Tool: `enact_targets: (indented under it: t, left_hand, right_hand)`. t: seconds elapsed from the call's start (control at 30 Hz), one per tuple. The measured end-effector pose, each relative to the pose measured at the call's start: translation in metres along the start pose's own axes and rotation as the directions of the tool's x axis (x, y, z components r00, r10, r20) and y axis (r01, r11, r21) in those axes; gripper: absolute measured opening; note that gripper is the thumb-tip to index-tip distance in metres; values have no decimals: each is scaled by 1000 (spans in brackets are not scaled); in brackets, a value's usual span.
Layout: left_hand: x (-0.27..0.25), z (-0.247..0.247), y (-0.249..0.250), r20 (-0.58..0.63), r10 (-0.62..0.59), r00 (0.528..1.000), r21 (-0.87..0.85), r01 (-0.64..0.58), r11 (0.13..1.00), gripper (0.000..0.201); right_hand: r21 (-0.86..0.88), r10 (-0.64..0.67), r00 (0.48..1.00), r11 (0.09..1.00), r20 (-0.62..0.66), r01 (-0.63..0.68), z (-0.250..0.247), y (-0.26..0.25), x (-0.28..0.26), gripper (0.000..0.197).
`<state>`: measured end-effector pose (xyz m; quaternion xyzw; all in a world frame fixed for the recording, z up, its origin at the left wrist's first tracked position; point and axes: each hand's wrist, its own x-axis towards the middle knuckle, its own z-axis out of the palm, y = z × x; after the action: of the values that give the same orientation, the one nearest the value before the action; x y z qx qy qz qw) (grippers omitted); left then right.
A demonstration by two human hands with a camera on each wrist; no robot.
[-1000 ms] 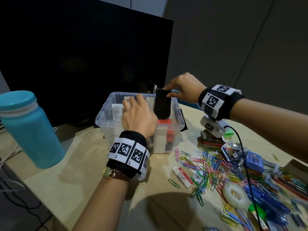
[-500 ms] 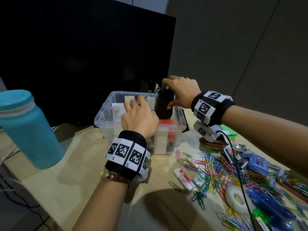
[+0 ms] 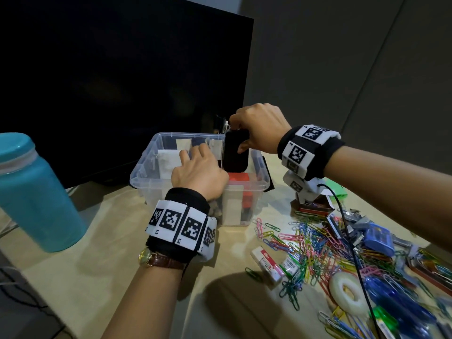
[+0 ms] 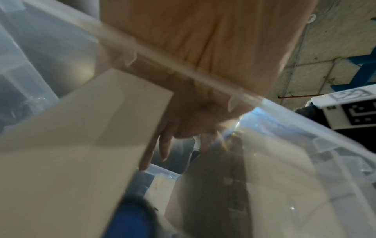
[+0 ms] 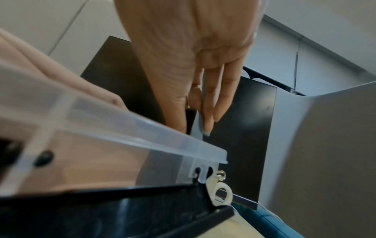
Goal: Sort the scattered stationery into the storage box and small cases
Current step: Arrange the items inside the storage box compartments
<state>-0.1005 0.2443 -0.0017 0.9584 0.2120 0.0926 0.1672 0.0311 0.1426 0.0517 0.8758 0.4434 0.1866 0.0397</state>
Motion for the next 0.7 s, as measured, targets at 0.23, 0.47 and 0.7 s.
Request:
enact_targets:
  t: [0.23,0.47,0.7]
  left_hand:
    - [-1,-1,1,6,-6,1000,-12,6,1000,55]
    - [-3,-1,4,17,-24,1000,-12,24,1000,54]
    - [-1,-2,5,29,-38,999,-18,39,999,55]
  right_hand:
    - [47,32,999,998,17,-33,3,6,4,45]
    - [116,52,998,992,22,-54,7,7,11,49]
    - [173,33,999,984,16,-36,3,5,8,42]
